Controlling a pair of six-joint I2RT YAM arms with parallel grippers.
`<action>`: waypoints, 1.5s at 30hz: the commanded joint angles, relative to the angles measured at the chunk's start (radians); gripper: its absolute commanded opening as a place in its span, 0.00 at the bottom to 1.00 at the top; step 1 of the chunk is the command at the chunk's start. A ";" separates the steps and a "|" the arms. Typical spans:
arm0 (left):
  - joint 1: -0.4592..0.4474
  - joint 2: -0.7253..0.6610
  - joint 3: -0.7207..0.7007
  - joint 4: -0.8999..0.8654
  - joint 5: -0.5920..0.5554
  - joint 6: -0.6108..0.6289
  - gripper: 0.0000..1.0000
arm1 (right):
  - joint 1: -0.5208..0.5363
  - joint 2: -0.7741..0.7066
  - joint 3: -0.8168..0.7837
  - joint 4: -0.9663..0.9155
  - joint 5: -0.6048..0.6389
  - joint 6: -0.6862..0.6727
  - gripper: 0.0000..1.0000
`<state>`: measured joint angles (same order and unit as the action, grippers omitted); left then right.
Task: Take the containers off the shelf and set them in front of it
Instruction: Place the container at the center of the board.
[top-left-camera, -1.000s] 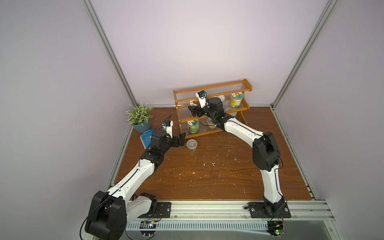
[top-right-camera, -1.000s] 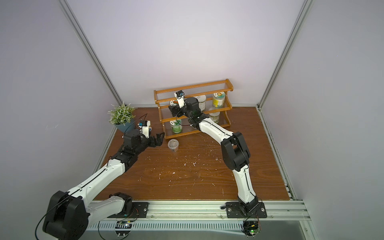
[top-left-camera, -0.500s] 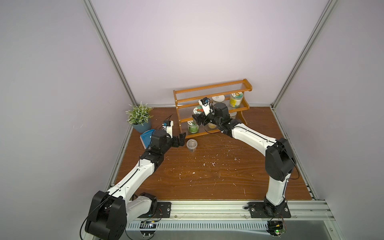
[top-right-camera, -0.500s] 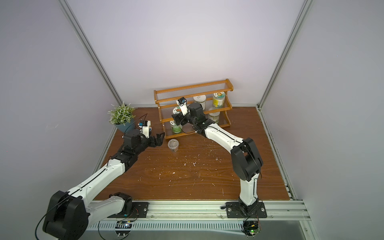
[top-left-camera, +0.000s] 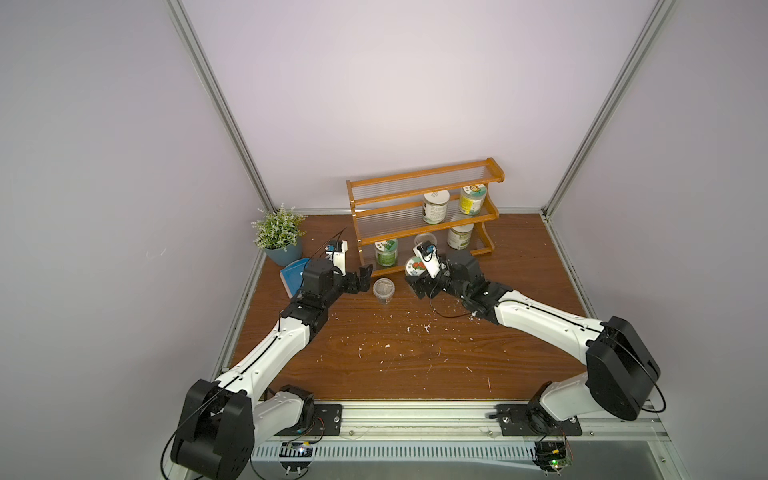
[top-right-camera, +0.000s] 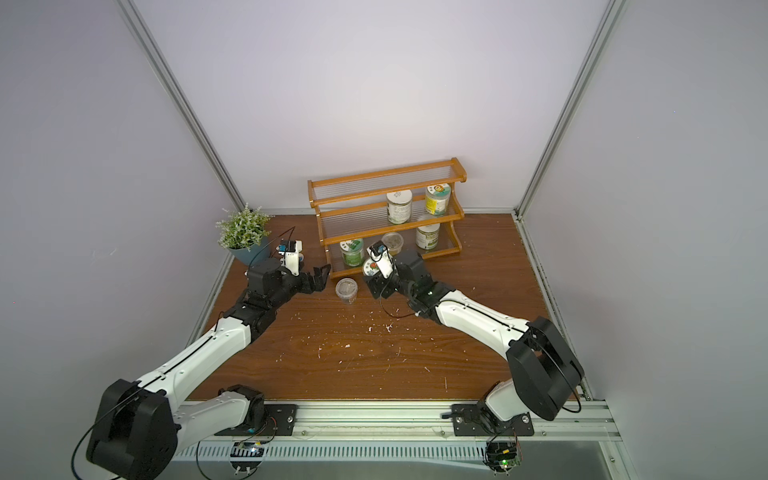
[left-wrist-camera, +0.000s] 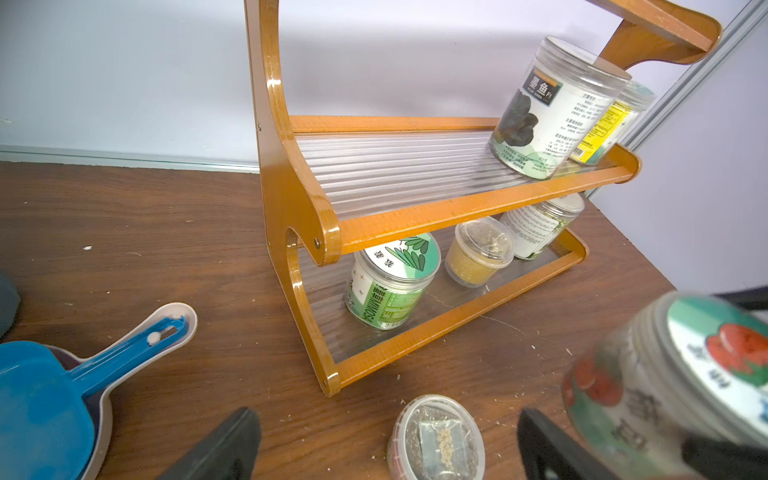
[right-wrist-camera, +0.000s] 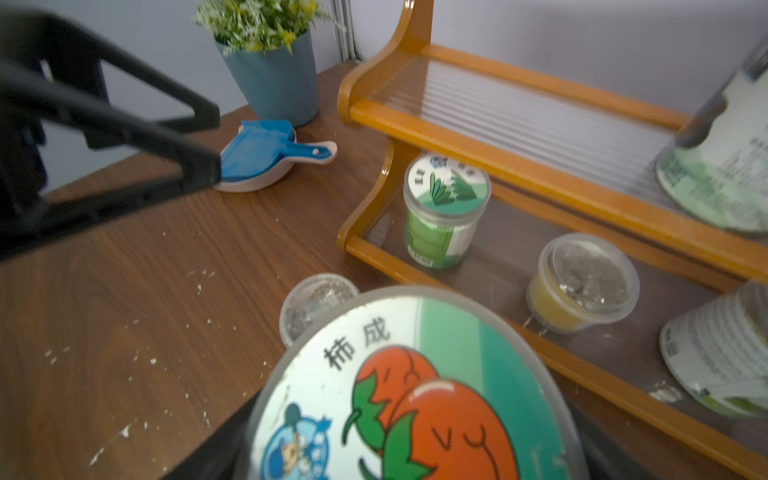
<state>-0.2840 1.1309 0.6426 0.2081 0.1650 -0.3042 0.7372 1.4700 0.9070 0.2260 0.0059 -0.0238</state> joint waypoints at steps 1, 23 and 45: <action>0.012 0.007 0.020 0.028 0.021 -0.007 1.00 | 0.004 -0.028 -0.077 0.196 0.082 0.024 0.82; 0.011 0.001 0.021 0.020 0.028 -0.009 1.00 | -0.029 0.213 -0.169 0.561 0.171 0.086 0.85; 0.012 0.007 0.033 0.066 0.146 0.002 1.00 | -0.057 0.173 -0.191 0.495 0.157 0.064 0.99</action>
<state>-0.2840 1.1309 0.6426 0.2405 0.2665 -0.3103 0.6910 1.7210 0.6998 0.7231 0.1745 0.0441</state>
